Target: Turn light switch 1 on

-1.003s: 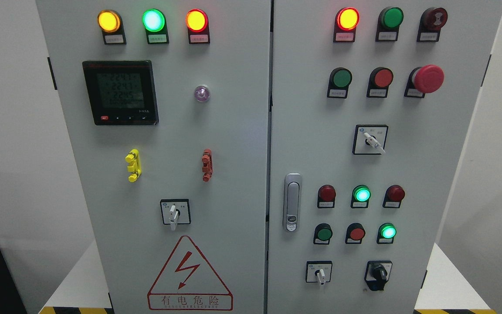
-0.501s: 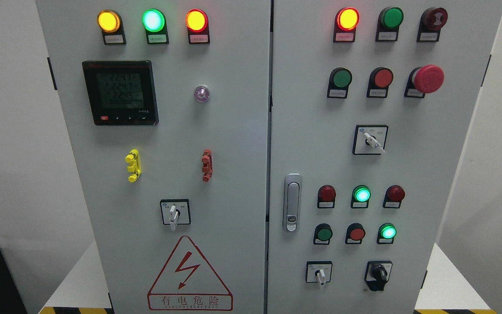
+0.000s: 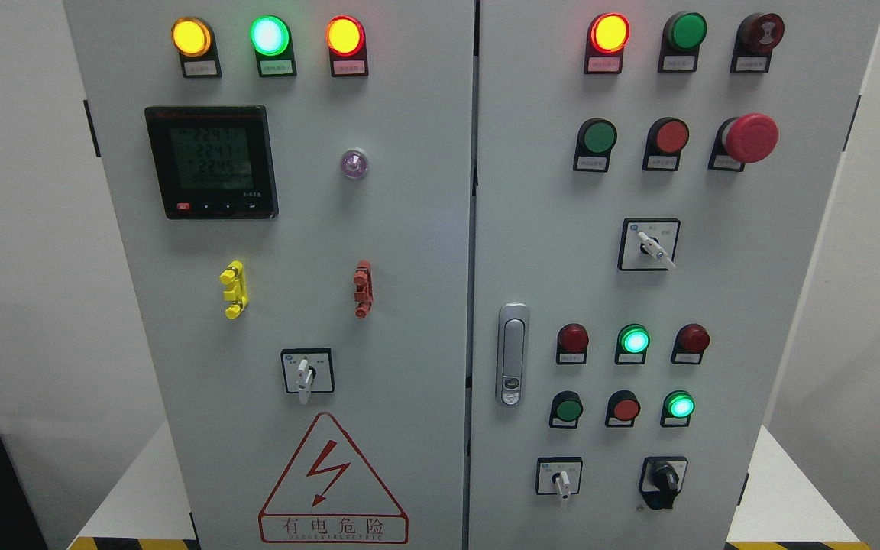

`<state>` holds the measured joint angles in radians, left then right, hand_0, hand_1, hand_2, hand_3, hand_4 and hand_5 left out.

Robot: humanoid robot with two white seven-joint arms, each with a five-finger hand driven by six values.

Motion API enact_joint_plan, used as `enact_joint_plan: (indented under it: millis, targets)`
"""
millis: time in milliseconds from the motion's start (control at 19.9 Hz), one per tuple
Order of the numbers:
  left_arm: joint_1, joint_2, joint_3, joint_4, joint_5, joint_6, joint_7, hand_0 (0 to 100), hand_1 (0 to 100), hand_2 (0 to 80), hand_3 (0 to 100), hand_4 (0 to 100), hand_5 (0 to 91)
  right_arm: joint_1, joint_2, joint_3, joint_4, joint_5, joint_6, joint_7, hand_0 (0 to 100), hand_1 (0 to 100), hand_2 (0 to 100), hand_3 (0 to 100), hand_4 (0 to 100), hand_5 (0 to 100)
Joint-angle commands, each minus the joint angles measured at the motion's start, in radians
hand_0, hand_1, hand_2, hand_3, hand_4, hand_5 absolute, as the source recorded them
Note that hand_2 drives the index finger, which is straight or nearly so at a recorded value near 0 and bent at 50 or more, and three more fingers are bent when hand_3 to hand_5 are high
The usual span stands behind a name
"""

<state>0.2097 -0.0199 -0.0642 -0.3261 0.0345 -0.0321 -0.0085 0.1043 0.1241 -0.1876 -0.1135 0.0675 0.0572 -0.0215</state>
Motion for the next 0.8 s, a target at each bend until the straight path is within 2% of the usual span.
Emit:
enact_joint_plan:
  millis: [0,100,251,401,501,551,602,652,752]
  targets:
    - [0.105,0.009,0.032,-0.399,-0.011,-0.006,-0.005,26,0,0.0,0,3,0.0,0.000,-0.001,0.000,0.000,0.000,0.000,0.000,0,0,0,0,0,0]
    - [0.109,0.011,0.043,-0.482,-0.013,-0.037,-0.005,27,0,0.0,0,6,0.0,0.000,-0.001,-0.001,0.000,0.000,0.000,0.000,0,0,0,0,0,0]
    - [0.119,0.017,0.053,-0.580,-0.013,-0.120,-0.018,28,2,0.0,6,11,0.0,0.000,0.000,0.000,0.000,0.000,0.000,0.000,0,0,0,0,0,0]
    - [0.119,0.017,0.081,-0.703,-0.015,-0.127,-0.102,29,3,0.0,9,16,0.0,0.000,0.000,0.000,0.000,0.000,0.000,0.000,0,0,0,0,0,0]
    - [0.117,0.012,0.104,-0.779,-0.015,-0.135,-0.136,31,3,0.0,15,22,0.0,0.000,0.000,-0.001,0.000,0.000,0.000,0.000,0,0,0,0,0,0]
    - [0.111,0.008,0.118,-0.822,-0.015,-0.149,-0.140,31,3,0.0,16,24,0.0,0.000,0.000,0.000,0.000,0.000,0.000,0.000,0,0,0,0,0,0]
    - [0.108,0.005,0.127,-0.861,-0.015,-0.158,-0.142,32,3,0.1,22,31,0.0,0.000,0.000,0.000,0.000,0.000,0.000,0.000,0,0,0,0,0,0]
    - [0.105,0.003,0.133,-0.901,-0.015,-0.166,-0.142,32,4,2.8,26,35,0.0,0.000,-0.001,0.000,0.000,0.000,0.000,0.000,0,0,0,0,0,0]
    - [0.103,0.003,0.133,-0.994,-0.015,-0.172,-0.142,33,6,6.4,29,37,0.0,0.000,0.000,-0.001,0.000,0.000,0.000,0.000,0,0,0,0,0,0]
